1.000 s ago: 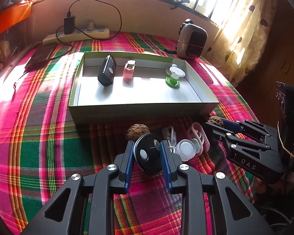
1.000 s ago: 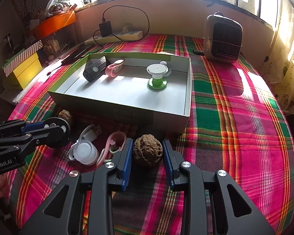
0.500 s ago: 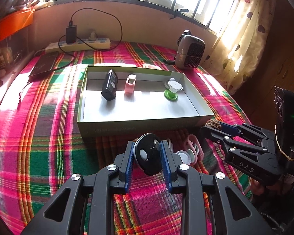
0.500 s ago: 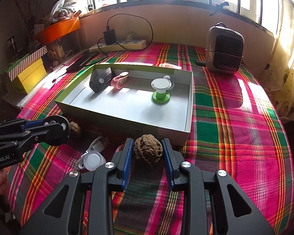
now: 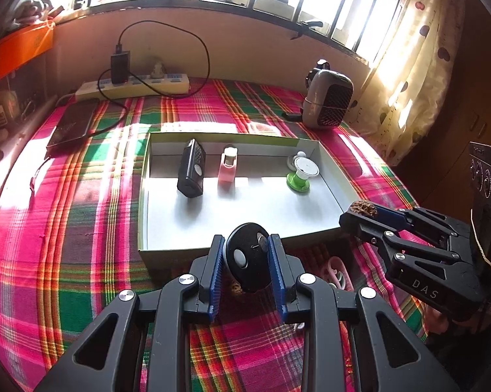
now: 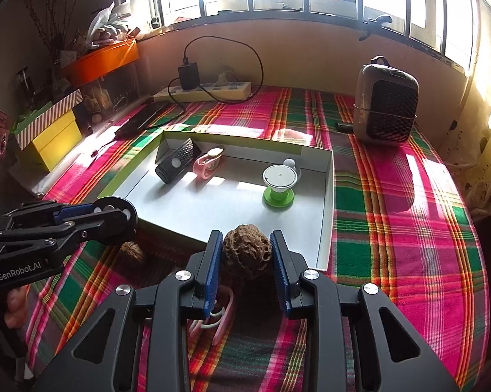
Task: Organize objects
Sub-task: 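Lift the black disc and walnut and carry both over the box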
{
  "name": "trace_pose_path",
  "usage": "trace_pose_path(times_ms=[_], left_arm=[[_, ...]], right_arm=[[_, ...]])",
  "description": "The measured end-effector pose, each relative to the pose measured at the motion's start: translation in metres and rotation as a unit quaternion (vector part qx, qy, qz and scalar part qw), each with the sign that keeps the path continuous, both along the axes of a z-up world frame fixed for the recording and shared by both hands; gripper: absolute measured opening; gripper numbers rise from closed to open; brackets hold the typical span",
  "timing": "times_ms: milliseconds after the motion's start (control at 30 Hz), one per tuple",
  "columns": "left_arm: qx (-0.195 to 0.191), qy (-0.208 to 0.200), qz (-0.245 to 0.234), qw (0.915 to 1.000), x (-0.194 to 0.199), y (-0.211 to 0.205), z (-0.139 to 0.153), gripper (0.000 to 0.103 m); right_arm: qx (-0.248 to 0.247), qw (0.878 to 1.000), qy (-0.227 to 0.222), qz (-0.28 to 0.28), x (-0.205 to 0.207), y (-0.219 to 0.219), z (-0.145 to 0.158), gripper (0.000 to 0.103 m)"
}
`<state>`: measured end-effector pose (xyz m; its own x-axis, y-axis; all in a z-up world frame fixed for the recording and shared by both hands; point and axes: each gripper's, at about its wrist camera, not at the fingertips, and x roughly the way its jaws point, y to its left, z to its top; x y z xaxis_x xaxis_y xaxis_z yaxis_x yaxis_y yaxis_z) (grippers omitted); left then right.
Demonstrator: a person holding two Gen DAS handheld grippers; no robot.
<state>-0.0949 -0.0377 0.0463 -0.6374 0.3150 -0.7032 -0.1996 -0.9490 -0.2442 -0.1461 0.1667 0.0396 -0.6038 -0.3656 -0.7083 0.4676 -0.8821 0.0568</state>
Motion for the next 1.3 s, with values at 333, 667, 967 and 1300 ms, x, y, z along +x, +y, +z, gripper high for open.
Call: trace_pose_path(times_ms=[333,667,967,1300], left_arm=[[-0.010,0.001,0.006,0.9999,-0.028,-0.005,0.000,0.024],[-0.021,-0.011,0.011,0.9997,-0.047,-0.010,-0.010,0.024],[-0.038,-0.028,0.021,0.9986,-0.057,-0.012,-0.018,0.024],[-0.056,-0.038,0.028,0.9973,-0.063,-0.012,-0.022,0.024]], right_arm=[[0.001,1.000,0.001,0.005,-0.034,-0.019,0.004,0.031],[0.013,1.000,-0.015,0.007,-0.072,-0.044,-0.006,0.031],[0.028,0.999,-0.027,0.002,-0.103,-0.058,-0.017,0.031],[0.043,0.998,-0.036,0.002,-0.122,-0.069,-0.025,0.031]])
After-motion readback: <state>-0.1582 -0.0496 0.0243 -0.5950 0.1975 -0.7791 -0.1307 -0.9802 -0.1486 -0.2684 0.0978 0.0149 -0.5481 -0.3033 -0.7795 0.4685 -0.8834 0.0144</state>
